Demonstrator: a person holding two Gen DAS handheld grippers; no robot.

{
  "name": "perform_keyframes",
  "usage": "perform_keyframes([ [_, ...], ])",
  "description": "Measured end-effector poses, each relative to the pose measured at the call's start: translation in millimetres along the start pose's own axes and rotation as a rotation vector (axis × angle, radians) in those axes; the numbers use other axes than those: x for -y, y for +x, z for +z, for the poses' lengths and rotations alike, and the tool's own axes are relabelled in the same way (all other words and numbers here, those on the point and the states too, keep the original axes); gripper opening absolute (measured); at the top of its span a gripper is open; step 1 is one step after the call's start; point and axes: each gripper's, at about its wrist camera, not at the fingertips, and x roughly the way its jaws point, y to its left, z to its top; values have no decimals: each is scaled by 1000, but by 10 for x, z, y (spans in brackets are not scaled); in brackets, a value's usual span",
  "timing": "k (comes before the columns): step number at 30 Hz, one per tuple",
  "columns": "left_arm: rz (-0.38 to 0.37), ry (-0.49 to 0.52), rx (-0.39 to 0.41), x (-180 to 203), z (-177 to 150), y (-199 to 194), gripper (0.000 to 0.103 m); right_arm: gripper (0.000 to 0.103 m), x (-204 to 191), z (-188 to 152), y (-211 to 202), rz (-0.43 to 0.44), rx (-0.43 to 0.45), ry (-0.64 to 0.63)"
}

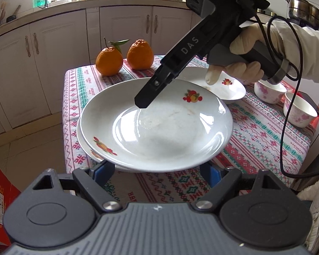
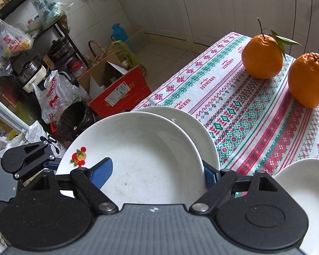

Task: Organize plates and bowls
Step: 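Lower the deep plate onto another deep plate and open the right tool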

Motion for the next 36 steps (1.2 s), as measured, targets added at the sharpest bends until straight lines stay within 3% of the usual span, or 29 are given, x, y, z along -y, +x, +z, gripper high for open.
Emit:
perform_keyframes([
  [19, 56, 62, -38, -55, 61, 75, 87, 89, 61, -17, 148, -17, -18, 10],
  [36, 63, 28, -53, -105, 58, 109, 90, 89, 81, -95, 29, -7, -10, 37],
])
